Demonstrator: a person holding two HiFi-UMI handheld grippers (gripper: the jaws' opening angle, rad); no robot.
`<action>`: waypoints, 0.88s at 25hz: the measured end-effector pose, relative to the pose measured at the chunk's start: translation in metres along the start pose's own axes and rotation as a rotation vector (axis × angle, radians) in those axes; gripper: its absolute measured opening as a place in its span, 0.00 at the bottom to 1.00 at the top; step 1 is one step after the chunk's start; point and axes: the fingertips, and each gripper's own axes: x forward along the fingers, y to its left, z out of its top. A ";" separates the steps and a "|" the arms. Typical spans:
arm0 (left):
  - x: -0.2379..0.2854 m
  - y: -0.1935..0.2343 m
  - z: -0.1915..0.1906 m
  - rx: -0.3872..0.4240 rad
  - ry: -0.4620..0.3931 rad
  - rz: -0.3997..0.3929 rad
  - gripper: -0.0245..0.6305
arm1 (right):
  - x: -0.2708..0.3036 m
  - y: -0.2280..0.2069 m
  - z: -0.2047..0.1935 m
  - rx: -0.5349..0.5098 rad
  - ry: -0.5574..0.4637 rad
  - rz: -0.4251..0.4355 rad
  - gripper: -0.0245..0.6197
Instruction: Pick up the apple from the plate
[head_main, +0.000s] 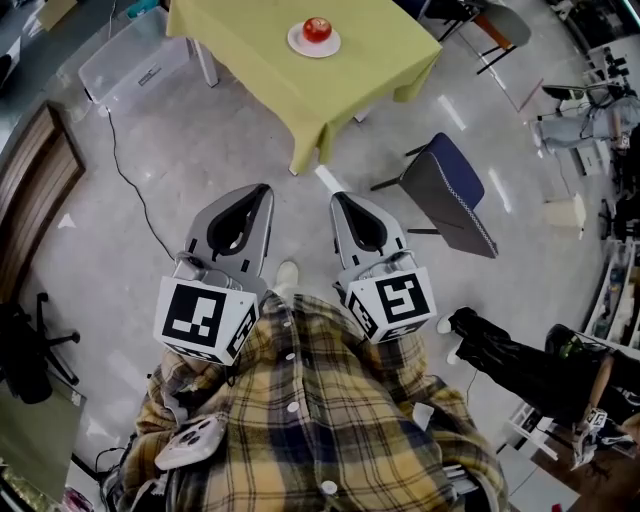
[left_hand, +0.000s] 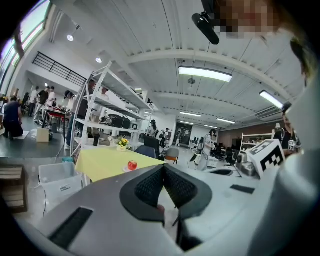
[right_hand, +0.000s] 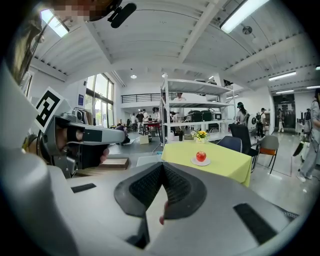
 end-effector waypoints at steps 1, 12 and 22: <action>0.004 0.010 0.004 0.000 0.003 -0.006 0.05 | 0.010 0.001 0.003 0.003 0.004 -0.007 0.03; 0.042 0.131 0.050 0.025 0.006 -0.083 0.05 | 0.121 0.017 0.042 0.027 0.013 -0.099 0.03; 0.051 0.205 0.056 0.040 0.063 -0.128 0.05 | 0.181 0.026 0.046 0.109 0.041 -0.192 0.03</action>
